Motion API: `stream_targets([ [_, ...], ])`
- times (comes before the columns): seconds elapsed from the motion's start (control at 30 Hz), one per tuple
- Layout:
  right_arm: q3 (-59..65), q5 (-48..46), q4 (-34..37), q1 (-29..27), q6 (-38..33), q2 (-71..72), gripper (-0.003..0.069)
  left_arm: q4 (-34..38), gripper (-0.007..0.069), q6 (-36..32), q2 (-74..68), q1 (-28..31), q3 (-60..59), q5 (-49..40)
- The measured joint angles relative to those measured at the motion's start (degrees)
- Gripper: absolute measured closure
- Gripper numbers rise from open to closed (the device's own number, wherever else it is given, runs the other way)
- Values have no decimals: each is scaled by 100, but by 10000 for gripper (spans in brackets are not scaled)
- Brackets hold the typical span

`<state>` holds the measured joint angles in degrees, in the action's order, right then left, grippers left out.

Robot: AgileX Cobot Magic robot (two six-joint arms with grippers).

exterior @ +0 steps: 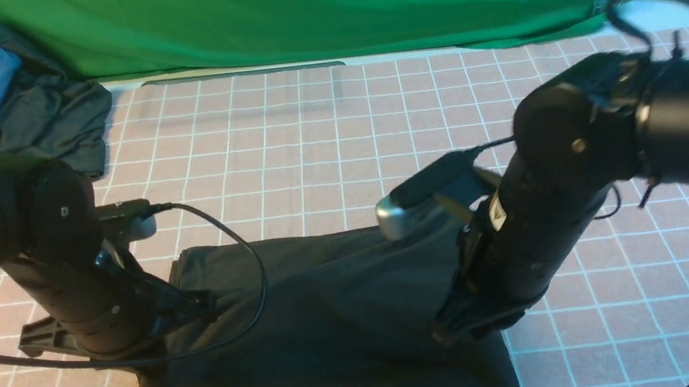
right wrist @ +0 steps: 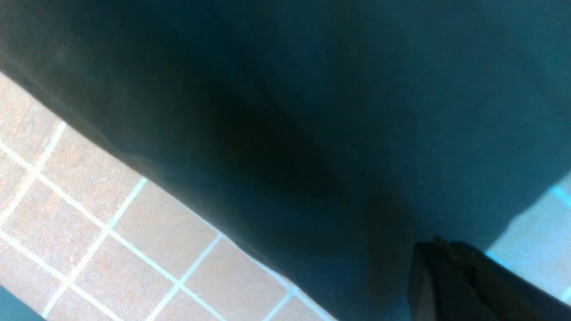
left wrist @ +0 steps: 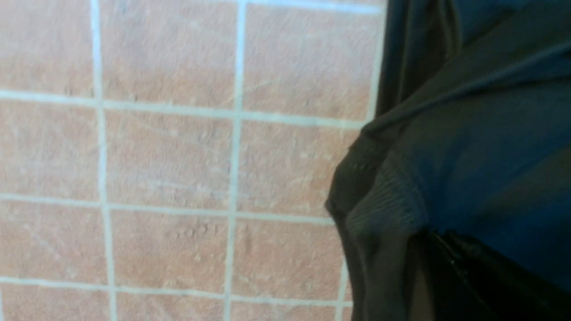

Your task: Fold a long-sleeved shirt over a pink coffee tablecloth.

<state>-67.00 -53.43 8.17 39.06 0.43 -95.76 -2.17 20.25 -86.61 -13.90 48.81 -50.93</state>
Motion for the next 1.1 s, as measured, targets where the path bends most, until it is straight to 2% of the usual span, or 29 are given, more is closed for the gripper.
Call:
stream_targets([
  [0.23,-48,-79,-16,-11,-43,196,620,-147,611,243,6,0,-597,577],
  [0.5,-732,-361,-133,-29,-122,841,620,-144,610,264,148,409,-526,333],
  [0.6,-943,-380,-523,-29,-43,1399,620,-157,610,264,600,605,-313,119],
  [0.83,-1026,-225,-2067,-35,620,2885,620,-169,610,181,2309,712,-106,224],
  [0.97,-1026,50,-2439,-36,759,3787,620,-164,610,175,3435,712,-106,458],
  [1.1,-1026,332,-2524,-36,823,4582,620,-55,610,175,4436,712,-106,599],
])
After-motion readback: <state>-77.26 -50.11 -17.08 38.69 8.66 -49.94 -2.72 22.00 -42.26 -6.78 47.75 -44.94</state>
